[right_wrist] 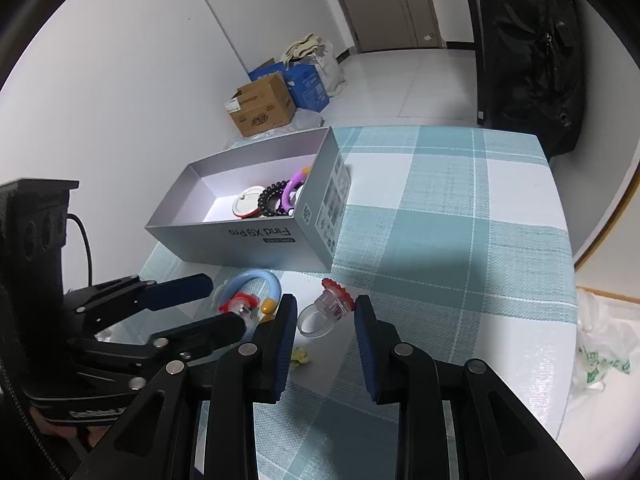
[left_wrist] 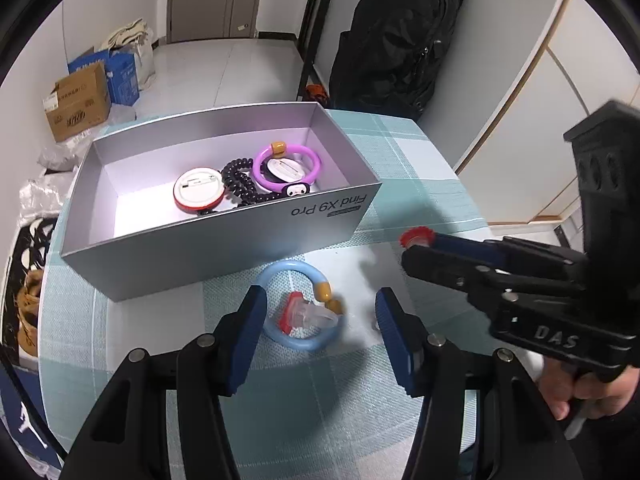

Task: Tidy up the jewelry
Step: 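Lower the left gripper onto the red-white pacifier and close it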

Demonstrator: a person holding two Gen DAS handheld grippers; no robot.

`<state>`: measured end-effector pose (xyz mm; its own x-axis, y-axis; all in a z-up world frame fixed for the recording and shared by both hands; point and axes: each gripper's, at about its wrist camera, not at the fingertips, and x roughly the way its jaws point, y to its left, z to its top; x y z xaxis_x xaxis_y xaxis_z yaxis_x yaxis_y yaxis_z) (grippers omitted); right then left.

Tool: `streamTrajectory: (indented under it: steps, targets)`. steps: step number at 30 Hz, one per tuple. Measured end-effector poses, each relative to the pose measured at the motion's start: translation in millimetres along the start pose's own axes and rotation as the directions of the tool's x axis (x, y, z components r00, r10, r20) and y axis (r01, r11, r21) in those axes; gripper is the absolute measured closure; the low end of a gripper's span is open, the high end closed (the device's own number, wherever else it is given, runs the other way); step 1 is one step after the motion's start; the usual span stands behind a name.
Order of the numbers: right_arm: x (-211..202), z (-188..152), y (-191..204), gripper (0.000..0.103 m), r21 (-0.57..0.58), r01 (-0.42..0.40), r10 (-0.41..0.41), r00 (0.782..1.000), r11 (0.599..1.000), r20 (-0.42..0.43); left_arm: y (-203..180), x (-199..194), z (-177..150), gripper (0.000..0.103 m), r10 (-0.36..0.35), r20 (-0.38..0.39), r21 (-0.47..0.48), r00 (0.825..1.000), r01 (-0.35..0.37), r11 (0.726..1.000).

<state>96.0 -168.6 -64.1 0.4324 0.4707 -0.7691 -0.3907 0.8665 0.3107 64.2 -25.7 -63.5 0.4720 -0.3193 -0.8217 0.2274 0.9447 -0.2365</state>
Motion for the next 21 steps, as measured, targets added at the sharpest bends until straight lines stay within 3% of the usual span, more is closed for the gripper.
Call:
streamTrajectory:
  steps: [3,5,10,21]
  targets:
    - [-1.7,1.1,-0.1,0.075,0.003,-0.003,0.003,1.0,1.0,0.004,-4.7,5.6,-2.6,0.053,0.041,-0.007,0.047,0.999,-0.041,0.998]
    - [-3.0,1.6,-0.2,0.075,0.003,-0.006,0.006,1.0,1.0,0.007,-6.1,8.4,-4.7,0.064,0.048,-0.017,0.06,0.999,-0.047,0.997]
    - [-3.6,2.0,-1.9,0.075,0.008,-0.004,0.004,1.0,1.0,0.008,-3.9,10.0,-5.8,0.077,0.05,-0.033,0.072,0.998,-0.047,0.996]
    - [-4.1,2.1,-2.7,0.075,0.007,-0.003,0.003,1.0,1.0,0.012,-0.4,7.8,-3.2,0.078,0.043,-0.024,0.045,0.999,-0.042,0.998]
